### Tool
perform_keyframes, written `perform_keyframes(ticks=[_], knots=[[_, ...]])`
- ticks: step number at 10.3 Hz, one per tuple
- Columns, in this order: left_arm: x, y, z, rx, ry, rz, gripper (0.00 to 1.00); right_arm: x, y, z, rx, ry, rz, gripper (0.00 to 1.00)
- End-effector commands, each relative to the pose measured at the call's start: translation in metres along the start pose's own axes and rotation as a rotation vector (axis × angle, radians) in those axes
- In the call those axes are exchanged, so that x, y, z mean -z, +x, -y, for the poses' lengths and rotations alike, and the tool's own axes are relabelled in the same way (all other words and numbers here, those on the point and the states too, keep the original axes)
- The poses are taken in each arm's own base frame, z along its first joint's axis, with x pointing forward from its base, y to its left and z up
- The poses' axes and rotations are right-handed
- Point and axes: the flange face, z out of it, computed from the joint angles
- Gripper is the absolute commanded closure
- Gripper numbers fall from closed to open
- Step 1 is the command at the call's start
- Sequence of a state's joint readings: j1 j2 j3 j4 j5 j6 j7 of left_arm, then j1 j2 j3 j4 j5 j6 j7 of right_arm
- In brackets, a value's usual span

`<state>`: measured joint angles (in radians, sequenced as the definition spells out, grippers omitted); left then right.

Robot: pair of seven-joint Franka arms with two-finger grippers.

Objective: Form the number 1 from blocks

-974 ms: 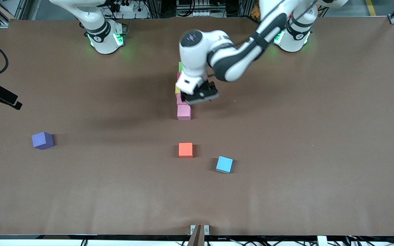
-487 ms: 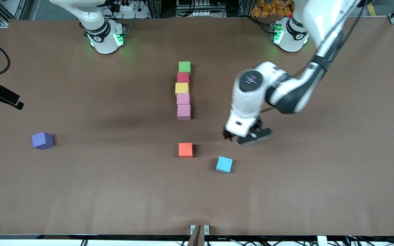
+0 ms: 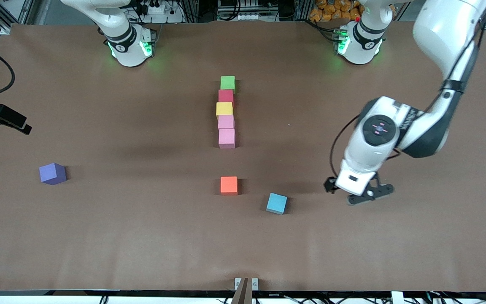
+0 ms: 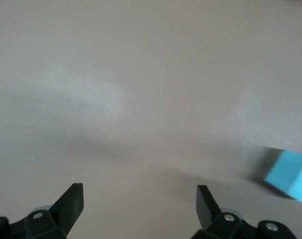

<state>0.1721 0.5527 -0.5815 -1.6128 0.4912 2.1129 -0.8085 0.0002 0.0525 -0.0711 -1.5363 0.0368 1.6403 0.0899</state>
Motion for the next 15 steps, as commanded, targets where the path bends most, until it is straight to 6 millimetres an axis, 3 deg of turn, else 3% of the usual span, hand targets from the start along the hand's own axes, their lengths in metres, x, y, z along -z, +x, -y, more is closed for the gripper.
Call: perform_keyframes(ticks=[1, 3, 8, 11, 13, 15], knots=[[0.032, 0.006, 0.031, -0.040, -0.026, 0.062, 0.00, 0.004, -0.002, 0.003, -0.005, -0.016, 0.000, 0.00], [0.050, -0.004, 0.025, -0.051, -0.012, 0.059, 0.00, 0.004, -0.003, 0.004, -0.003, -0.016, 0.000, 0.00], [0.094, -0.045, 0.048, -0.083, 0.052, 0.050, 0.00, 0.010, -0.005, 0.001, -0.003, -0.021, -0.015, 0.00], [0.153, -0.072, 0.064, -0.061, 0.031, 0.026, 0.00, 0.017, -0.009, -0.015, -0.024, -0.030, -0.008, 0.00], [0.190, -0.080, 0.084, -0.053, 0.016, 0.027, 0.00, 0.017, -0.012, -0.008, -0.012, -0.026, 0.009, 0.00], [0.208, -0.078, 0.096, -0.092, -0.007, 0.037, 0.00, 0.014, -0.016, 0.002, 0.006, -0.035, 0.039, 0.00]])
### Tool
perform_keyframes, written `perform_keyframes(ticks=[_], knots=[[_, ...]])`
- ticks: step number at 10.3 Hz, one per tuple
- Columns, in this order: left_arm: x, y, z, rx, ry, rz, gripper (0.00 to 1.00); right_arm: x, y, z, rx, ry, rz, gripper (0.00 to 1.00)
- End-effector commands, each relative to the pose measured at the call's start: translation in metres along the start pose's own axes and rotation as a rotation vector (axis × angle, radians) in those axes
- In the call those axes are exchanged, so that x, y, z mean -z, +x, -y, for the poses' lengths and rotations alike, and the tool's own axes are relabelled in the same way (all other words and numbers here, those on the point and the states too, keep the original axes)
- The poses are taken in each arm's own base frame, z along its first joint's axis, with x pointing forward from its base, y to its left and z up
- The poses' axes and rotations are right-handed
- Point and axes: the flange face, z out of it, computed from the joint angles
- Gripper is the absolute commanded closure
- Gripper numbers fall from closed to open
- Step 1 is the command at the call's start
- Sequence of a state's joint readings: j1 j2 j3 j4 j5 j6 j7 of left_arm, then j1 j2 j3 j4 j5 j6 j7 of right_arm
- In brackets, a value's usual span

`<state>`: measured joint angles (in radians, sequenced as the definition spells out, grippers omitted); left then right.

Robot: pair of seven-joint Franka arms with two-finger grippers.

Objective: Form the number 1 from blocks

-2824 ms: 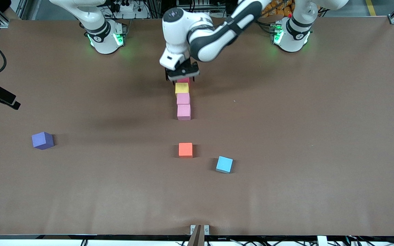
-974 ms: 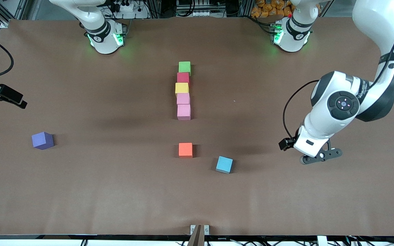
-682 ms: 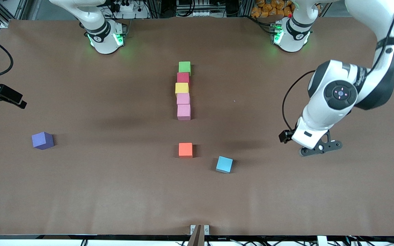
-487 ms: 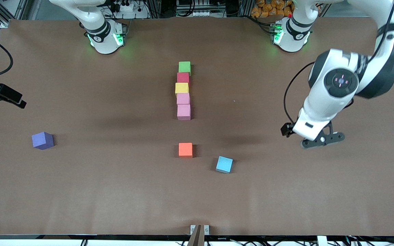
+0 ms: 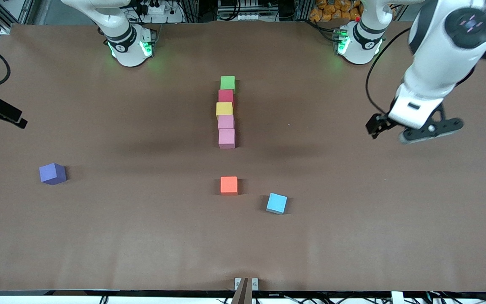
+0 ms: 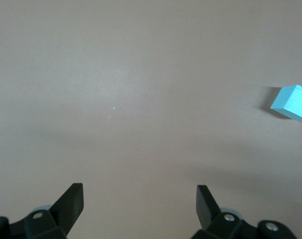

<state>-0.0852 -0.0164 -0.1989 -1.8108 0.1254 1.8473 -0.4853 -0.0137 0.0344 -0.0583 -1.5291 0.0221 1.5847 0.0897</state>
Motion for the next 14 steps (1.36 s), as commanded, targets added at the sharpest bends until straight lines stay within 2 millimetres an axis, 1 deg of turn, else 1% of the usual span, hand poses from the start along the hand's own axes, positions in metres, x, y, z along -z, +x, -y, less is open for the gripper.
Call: perform_keyframes(ticks=[1, 2, 3, 4, 5, 7, 8, 9, 10, 14], knots=[[0.020, -0.003, 0.010, -0.043, -0.025, 0.012, 0.00, 0.005, -0.006, 0.005, -0.001, -0.018, 0.011, 0.00], [0.031, -0.001, 0.014, -0.054, -0.038, 0.022, 0.00, 0.004, -0.006, 0.008, 0.002, -0.015, 0.012, 0.00], [0.040, 0.006, 0.032, -0.055, -0.063, 0.039, 0.00, 0.004, -0.006, 0.009, 0.005, -0.018, 0.012, 0.00], [0.056, 0.011, 0.048, -0.065, -0.101, 0.057, 0.00, 0.004, -0.005, 0.005, 0.001, -0.022, 0.012, 0.00], [0.065, 0.015, 0.062, -0.065, -0.131, 0.076, 0.00, 0.003, -0.005, 0.001, -0.005, -0.021, 0.013, 0.00], [0.081, 0.017, 0.067, -0.076, -0.131, 0.072, 0.00, 0.003, -0.005, 0.002, -0.005, -0.021, 0.013, 0.00], [0.088, 0.019, 0.067, -0.117, -0.134, 0.063, 0.00, 0.003, -0.005, 0.002, -0.002, -0.021, 0.013, 0.00], [0.089, 0.020, 0.071, -0.145, -0.126, 0.082, 0.00, 0.003, -0.005, 0.002, -0.005, -0.020, 0.012, 0.00], [0.085, 0.022, 0.076, -0.154, -0.120, 0.097, 0.00, 0.003, -0.004, 0.003, -0.005, -0.019, 0.010, 0.00], [0.087, 0.022, 0.075, -0.157, -0.120, 0.094, 0.00, 0.003, -0.001, 0.004, -0.005, -0.013, -0.009, 0.00]])
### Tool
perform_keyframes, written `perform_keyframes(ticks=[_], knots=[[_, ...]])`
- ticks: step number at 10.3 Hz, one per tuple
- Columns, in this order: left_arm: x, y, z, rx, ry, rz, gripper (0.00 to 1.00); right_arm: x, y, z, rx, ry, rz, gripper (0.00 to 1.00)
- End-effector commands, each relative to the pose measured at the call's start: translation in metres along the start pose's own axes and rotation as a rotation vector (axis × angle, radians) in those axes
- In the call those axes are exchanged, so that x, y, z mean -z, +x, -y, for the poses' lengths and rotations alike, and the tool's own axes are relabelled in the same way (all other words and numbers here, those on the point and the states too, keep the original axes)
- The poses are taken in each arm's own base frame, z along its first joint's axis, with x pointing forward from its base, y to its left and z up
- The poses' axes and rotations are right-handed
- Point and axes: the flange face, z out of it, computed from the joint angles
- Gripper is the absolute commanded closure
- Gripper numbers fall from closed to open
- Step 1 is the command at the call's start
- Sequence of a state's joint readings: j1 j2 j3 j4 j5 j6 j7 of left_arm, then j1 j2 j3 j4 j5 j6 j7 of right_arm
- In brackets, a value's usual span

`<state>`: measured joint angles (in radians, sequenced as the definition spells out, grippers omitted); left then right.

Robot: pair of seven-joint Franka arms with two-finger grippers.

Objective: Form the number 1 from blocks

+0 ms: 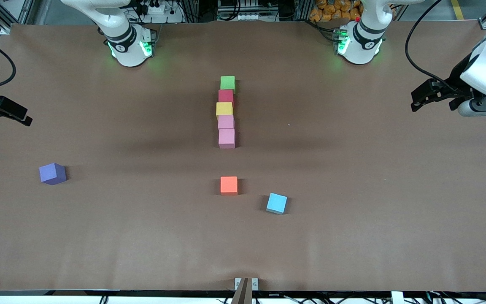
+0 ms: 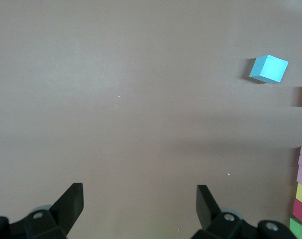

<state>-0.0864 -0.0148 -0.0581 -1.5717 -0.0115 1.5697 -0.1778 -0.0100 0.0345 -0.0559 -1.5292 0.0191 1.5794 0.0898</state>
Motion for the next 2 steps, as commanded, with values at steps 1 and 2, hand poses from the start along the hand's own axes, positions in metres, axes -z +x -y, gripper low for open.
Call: perform_keyframes(ticks=[1, 2], knots=[[0.0068, 0.0013, -0.0003, -0.023, -0.011, 0.007, 0.00, 0.0043, -0.0002, 0.0004, -0.010, -0.010, -0.016, 0.00], [0.0068, 0.0014, 0.0005, -0.021, -0.011, 0.007, 0.00, 0.0043, -0.0002, 0.0006, -0.010, -0.008, -0.016, 0.00]])
